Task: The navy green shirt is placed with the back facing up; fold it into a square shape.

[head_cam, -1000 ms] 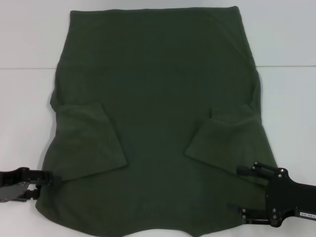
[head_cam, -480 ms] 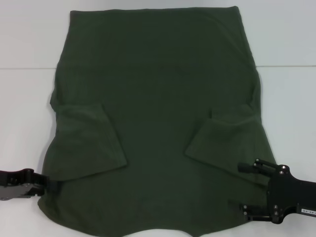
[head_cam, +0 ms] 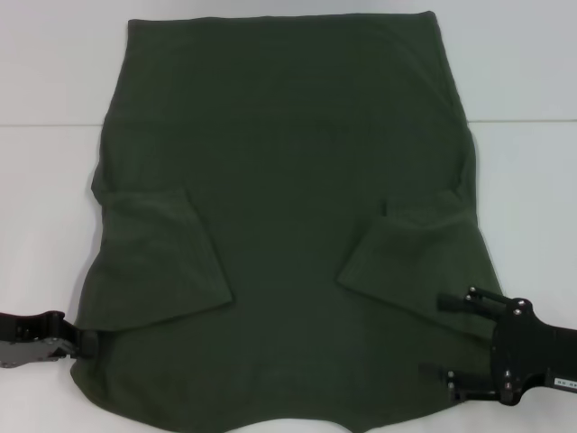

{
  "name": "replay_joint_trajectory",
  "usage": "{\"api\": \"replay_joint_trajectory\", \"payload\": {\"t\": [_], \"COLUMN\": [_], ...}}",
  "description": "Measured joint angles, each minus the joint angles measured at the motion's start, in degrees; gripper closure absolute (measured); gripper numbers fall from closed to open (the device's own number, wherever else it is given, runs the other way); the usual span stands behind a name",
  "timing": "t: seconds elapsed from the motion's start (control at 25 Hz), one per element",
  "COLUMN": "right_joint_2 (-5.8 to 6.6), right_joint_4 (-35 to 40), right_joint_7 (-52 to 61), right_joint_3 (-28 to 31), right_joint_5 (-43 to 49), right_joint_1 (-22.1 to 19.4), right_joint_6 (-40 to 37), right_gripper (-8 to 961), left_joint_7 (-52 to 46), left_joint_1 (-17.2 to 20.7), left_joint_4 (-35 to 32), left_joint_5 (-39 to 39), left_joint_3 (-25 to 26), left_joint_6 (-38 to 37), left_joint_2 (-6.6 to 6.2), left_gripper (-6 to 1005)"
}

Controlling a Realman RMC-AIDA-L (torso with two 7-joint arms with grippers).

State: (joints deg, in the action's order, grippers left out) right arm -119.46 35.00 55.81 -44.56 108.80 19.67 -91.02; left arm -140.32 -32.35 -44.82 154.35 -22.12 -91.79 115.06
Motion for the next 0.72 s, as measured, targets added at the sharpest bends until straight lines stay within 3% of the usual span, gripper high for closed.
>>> {"api": "replay_joint_trajectory", "payload": {"t": [0.16, 0.32, 0.36, 0.4, 0.6, 0.72], "right_joint_2": [0.00, 0.84, 1.63, 3.61, 10.01, 11.78], "right_joint_4": [3.5, 15.3, 18.3, 21.7, 22.8, 22.7], "right_joint_7": [8.4, 32.0, 39.7, 53.2, 83.6, 91.2], "right_joint_3": [0.9, 2.0, 2.4, 3.0, 5.0, 7.2], "right_joint_5": [0.1, 0.4, 0.6, 1.4, 7.1, 13.6], "right_joint_1": [0.0, -0.5, -0.4, 0.1, 2.5, 4.1], "right_joint_6": [-1.1, -4.5, -5.5, -6.7, -8.8, -10.9], "right_gripper": [37, 37, 37, 37, 38, 39], "left_joint_7": [-0.1, -0.1, 0.0, 0.3, 2.0, 2.7], "left_joint_1": [0.0, 0.0, 0.1, 0.2, 0.4, 0.3], "left_joint_4": [-0.1, -0.9, -1.3, -1.6, -1.9, -1.6], "left_joint_5": [0.1, 0.1, 0.1, 0.0, -0.3, -0.3], "left_joint_3": [-0.5, -0.5, -0.5, -0.5, -0.6, -0.5], "left_joint_6": [0.1, -0.4, -0.6, -0.6, -0.6, -0.2], "left_joint_2": [-0.02, -0.12, -0.12, -0.09, -0.03, -0.02], "left_gripper": [978, 978, 978, 978, 978, 978]}}
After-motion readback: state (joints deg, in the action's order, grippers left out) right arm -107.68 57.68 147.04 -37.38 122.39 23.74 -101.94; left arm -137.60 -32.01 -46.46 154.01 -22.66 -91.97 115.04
